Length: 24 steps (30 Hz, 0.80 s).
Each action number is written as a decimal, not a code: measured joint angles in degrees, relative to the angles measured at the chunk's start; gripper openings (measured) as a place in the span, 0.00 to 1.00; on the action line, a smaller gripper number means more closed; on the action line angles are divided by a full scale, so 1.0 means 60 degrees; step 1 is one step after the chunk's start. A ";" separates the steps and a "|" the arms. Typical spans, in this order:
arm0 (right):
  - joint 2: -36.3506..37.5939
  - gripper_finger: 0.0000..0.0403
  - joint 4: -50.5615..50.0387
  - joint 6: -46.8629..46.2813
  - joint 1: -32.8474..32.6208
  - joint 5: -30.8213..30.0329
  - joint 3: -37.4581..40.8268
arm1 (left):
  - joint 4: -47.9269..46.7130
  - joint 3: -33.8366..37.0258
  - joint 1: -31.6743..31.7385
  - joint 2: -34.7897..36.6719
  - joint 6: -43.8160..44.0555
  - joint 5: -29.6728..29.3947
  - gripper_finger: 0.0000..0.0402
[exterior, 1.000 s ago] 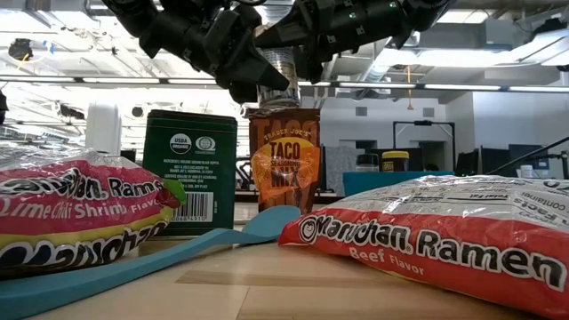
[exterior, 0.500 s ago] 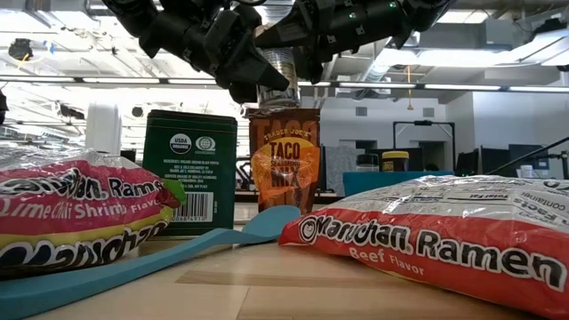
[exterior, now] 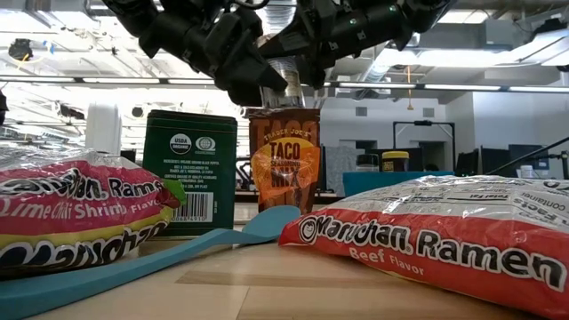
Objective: Pick & Place Food Item
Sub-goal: Put the golden seasoning bottle into the blue bin
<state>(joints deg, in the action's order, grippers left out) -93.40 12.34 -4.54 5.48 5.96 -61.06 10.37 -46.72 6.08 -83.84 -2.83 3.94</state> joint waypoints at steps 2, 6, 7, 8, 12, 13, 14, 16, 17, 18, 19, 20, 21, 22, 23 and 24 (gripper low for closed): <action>0.0010 0.68 -0.0011 0.0045 0.0050 0.0004 0.0000 | -0.0120 0.0000 0.0035 0.0014 0.0002 0.0004 0.99; 0.0016 0.69 -0.0024 0.0077 0.0098 0.0000 0.0000 | -0.0623 0.0000 0.0199 0.0207 0.0007 0.0015 0.98; 0.0019 0.69 -0.0047 0.0078 0.0118 0.0000 0.0000 | -0.0777 0.0000 0.0239 0.0298 0.0007 0.0015 0.97; 0.0023 0.69 -0.0107 0.0077 0.0124 0.0000 0.0000 | -0.0879 0.0000 0.0277 0.0409 0.0007 0.0012 0.97; 0.0122 0.69 -0.0534 0.0078 0.0194 -0.0274 0.0000 | -0.1161 0.0000 0.0302 0.0858 0.0015 0.0016 0.95; 0.0225 0.69 -0.0684 0.0078 0.0203 -0.0413 0.0004 | -0.1144 0.0000 0.0296 0.0935 0.0015 0.0019 0.94; 0.0321 0.69 -0.0702 0.0079 0.0203 -0.0594 0.0003 | -0.1177 0.0004 0.0295 0.1019 0.0015 0.0019 0.94; 0.0609 0.69 -0.1073 0.0081 0.0203 -0.0985 -0.0004 | -0.1151 0.0004 0.0285 0.1153 0.0015 0.0024 0.93; 0.0748 0.69 -0.1267 0.0107 0.0186 -0.1190 -0.0004 | -0.1136 0.0004 0.0285 0.1179 0.0016 0.0026 0.92; 0.0887 0.69 -0.1424 0.0125 0.0160 -0.1401 -0.0004 | -0.1132 0.0004 0.0285 0.1189 0.0018 0.0026 0.92; 0.1054 0.69 -0.1652 0.0176 0.0129 -0.1613 -0.0004 | -0.1195 0.0014 0.0287 0.1224 0.0020 0.0024 0.91; 0.1232 0.69 -0.1869 0.0211 0.0083 -0.1840 -0.0004 | -0.1196 0.0018 0.0285 0.1244 0.0027 0.0024 0.91; 0.1388 0.69 -0.2035 0.0242 0.0036 -0.2097 -0.0004 | -0.1106 0.0013 0.0285 0.1244 0.0037 0.0024 0.91; 0.1540 0.69 -0.2241 0.0259 -0.0015 -0.2359 -0.0002 | -0.1115 0.0011 0.0288 0.1257 0.0041 0.0025 0.90; 0.1698 0.69 -0.2431 0.0259 -0.0067 -0.2637 0.0046 | -0.1146 0.0015 0.0289 0.1269 0.0044 0.0026 0.90; 0.1835 0.69 -0.2634 0.0259 -0.0125 -0.2926 0.0099 | -0.1121 0.0015 0.0289 0.1269 0.0044 0.0023 0.89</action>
<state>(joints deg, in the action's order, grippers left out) -82.39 -3.47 -2.98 4.73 -11.60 -60.47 3.65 -46.63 7.81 -76.23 -2.57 4.08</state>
